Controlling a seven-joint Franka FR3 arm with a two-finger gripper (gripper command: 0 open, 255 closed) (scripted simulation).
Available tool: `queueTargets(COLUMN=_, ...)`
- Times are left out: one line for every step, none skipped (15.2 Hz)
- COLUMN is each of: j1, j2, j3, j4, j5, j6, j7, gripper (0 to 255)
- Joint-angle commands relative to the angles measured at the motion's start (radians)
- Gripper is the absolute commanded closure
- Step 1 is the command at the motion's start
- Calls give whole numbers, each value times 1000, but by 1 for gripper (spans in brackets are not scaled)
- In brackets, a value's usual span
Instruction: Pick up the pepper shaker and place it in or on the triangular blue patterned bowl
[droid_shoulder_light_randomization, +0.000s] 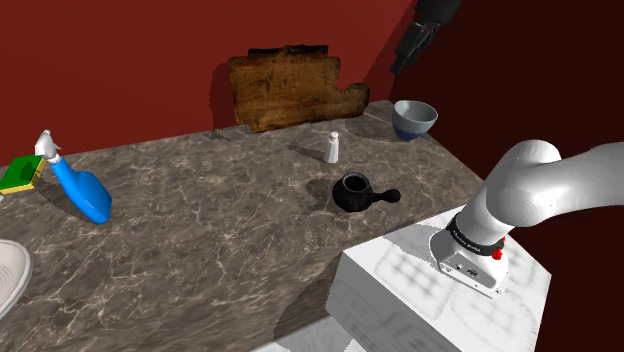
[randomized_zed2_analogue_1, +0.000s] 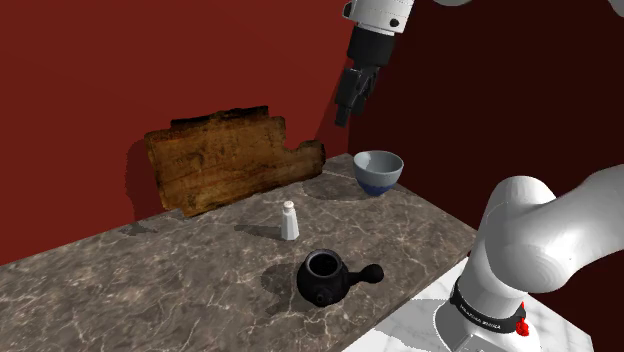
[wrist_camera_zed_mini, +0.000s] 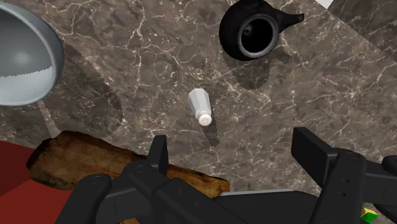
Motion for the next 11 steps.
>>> queueTargets(j1=0, j2=0, j3=0, j4=0, j5=0, j6=0, j7=0, gripper=0)
queueTargets(j1=2, j2=22, j3=9, j4=-13, j5=-3, j6=27, j7=1, gripper=0)
queueTargets(j1=3, j2=45, j3=18, j4=-24, j5=-6, j6=54, j7=3, gripper=0)
queueTargets(j1=4, j2=69, j3=27, j4=-35, j5=-10, j6=82, j7=5, gripper=0)
queueTargets(j1=6, j2=94, j3=35, j4=-44, j5=-14, j6=109, j7=7, gripper=0)
queueTargets(j1=6, j2=120, j3=44, j4=-52, j5=-18, j6=136, j7=9, gripper=0)
queueTargets(j1=7, j2=147, j3=53, j4=-60, j5=-22, j6=163, j7=12, gripper=0)
queueTargets(j1=8, j2=175, j3=61, j4=-66, j5=-28, j6=190, j7=15, gripper=0)
queueTargets(j1=8, j2=205, j3=70, j4=-71, j5=-33, j6=216, j7=18, gripper=0)
queueTargets(j1=8, j2=235, j3=78, j4=-75, j5=-39, j6=242, j7=22, gripper=0)
queueTargets(j1=8, j2=266, j3=87, j4=-77, j5=-45, j6=269, j7=26, gripper=0)
